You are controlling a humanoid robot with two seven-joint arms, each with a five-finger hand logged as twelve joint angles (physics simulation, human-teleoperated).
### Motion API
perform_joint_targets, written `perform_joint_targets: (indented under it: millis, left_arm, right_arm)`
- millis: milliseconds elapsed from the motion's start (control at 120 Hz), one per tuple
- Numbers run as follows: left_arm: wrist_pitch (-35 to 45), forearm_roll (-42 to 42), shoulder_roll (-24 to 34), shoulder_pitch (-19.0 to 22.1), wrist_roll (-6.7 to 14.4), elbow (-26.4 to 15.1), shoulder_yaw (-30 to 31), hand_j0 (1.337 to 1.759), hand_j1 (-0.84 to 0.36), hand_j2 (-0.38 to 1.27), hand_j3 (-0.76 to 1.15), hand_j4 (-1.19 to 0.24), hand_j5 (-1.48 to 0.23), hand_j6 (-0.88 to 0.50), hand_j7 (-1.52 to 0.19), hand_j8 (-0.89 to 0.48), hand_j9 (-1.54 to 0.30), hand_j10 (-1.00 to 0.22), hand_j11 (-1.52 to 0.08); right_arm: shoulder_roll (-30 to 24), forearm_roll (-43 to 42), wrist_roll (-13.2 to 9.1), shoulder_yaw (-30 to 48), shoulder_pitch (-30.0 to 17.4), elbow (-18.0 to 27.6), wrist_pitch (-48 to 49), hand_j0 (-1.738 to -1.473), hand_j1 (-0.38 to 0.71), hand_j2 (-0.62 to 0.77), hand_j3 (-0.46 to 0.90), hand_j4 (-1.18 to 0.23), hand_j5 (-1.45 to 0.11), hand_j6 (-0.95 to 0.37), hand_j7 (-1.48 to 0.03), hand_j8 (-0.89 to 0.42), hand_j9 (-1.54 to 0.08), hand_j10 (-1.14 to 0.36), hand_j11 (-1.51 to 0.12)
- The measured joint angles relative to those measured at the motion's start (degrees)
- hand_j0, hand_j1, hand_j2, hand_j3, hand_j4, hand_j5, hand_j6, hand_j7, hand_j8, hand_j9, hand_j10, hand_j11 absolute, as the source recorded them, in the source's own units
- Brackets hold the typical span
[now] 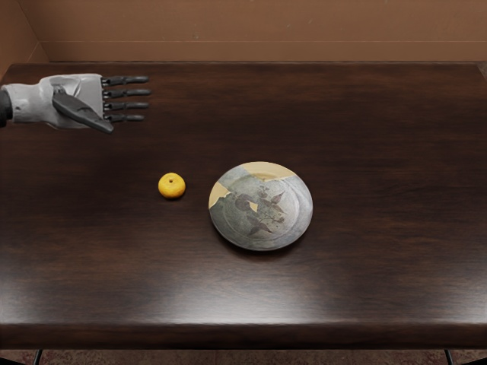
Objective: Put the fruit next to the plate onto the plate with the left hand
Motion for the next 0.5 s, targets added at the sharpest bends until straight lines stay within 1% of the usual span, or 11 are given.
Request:
perform_joint_targets:
  millis: [142,192,367,450,500]
  left_arm:
    - [0.0,5.2,-0.3,-0.7,0.0,0.0,0.0,1.658,0.34,0.0,0.0,0.0,-0.01,0.0,-0.01,0.0,-0.01,0.0,-0.01]
    - [0.0,7.8,-0.9,-1.4,0.1,0.0,0.0,1.658,0.34,0.0,0.0,0.0,-0.01,0.0,-0.01,0.0,-0.01,0.0,-0.01]
    - [0.0,17.0,-1.5,-1.8,0.1,0.0,0.0,1.658,0.34,0.0,0.0,0.0,-0.01,0.0,-0.01,0.0,-0.01,0.0,-0.01]
    - [2.3,21.4,-4.6,-1.7,0.1,0.1,0.1,1.658,0.34,0.0,0.0,0.0,-0.01,0.0,-0.01,0.0,-0.01,0.0,-0.01]
    - [4.6,24.0,-5.1,-1.2,0.0,0.0,0.2,1.658,0.34,0.0,0.0,-0.01,-0.01,-0.01,-0.01,-0.01,-0.01,-0.01,-0.01]
  right_arm:
    - [0.0,0.2,0.0,0.3,0.1,-0.1,0.1,-1.658,-0.33,0.0,0.0,-0.02,-0.03,-0.02,-0.03,-0.02,-0.03,-0.02,-0.03]
    - [0.0,0.3,0.0,0.3,-0.1,-0.2,0.1,-1.658,-0.33,0.0,0.0,-0.02,-0.03,-0.02,-0.03,-0.02,-0.03,-0.02,-0.03]
    - [0.0,0.4,0.0,0.3,-0.2,-0.4,0.1,-1.658,-0.33,0.0,0.0,-0.02,-0.03,-0.02,-0.03,-0.02,-0.03,-0.02,-0.03]
    - [0.0,0.4,0.0,0.3,-0.2,-0.4,0.1,-1.658,-0.33,0.0,0.0,-0.02,-0.03,-0.02,-0.03,-0.02,-0.03,-0.02,-0.03]
    - [0.0,0.4,0.0,0.3,-0.3,-0.4,0.1,-1.658,-0.33,0.0,0.0,-0.02,-0.02,-0.02,-0.02,-0.02,-0.02,-0.02,-0.02]
